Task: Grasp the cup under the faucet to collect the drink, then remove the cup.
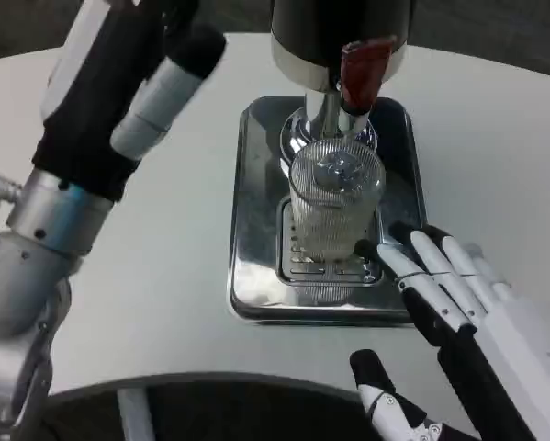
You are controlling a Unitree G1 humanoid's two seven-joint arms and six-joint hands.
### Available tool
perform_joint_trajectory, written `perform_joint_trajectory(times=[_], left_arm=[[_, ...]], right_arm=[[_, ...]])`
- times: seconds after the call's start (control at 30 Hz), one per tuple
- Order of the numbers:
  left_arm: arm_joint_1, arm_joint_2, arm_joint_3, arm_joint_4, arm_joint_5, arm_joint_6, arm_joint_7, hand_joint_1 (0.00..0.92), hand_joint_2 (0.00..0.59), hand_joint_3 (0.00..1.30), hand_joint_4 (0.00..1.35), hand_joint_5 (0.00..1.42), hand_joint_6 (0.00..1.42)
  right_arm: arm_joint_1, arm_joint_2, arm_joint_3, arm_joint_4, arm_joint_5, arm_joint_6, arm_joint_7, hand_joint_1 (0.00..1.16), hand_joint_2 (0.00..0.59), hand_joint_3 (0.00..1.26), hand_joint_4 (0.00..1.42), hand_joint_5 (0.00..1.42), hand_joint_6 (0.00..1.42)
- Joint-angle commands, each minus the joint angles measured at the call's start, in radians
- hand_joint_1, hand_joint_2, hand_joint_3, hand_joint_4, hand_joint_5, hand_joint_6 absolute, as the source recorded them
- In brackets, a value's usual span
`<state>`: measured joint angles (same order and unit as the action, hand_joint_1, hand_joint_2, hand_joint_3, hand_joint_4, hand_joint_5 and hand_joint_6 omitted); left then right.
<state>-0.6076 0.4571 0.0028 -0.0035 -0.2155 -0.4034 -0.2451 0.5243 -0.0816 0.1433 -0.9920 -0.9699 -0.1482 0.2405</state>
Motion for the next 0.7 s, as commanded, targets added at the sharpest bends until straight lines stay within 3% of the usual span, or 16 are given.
perform_joint_trajectory(times=[0.03, 0.17, 0.43, 0.7], left_arm=[[-0.092, 0.016, 0.027, -0.050, -0.141, 0.081, -0.155, 0.000, 0.146, 0.00, 0.00, 0.06, 0.03], [-0.170, 0.012, 0.028, -0.045, -0.225, 0.197, -0.260, 0.000, 0.211, 0.00, 0.00, 0.04, 0.02], [-0.235, -0.014, 0.018, 0.004, -0.245, 0.357, -0.376, 0.000, 0.234, 0.00, 0.00, 0.06, 0.03], [-0.263, -0.039, -0.011, 0.108, -0.181, 0.394, -0.449, 0.000, 0.246, 0.00, 0.00, 0.08, 0.04]], right_arm=[[0.033, 0.012, 0.003, -0.025, -0.013, -0.010, -0.017, 0.28, 0.489, 0.12, 0.02, 0.00, 0.02], [0.042, 0.017, 0.005, -0.033, -0.014, -0.013, -0.022, 0.28, 0.489, 0.12, 0.02, 0.00, 0.02], [0.051, 0.024, -0.004, -0.048, -0.011, -0.015, -0.022, 0.28, 0.489, 0.12, 0.02, 0.00, 0.02], [0.068, 0.027, -0.013, -0.048, 0.001, -0.017, -0.032, 0.27, 0.489, 0.12, 0.04, 0.01, 0.02]])
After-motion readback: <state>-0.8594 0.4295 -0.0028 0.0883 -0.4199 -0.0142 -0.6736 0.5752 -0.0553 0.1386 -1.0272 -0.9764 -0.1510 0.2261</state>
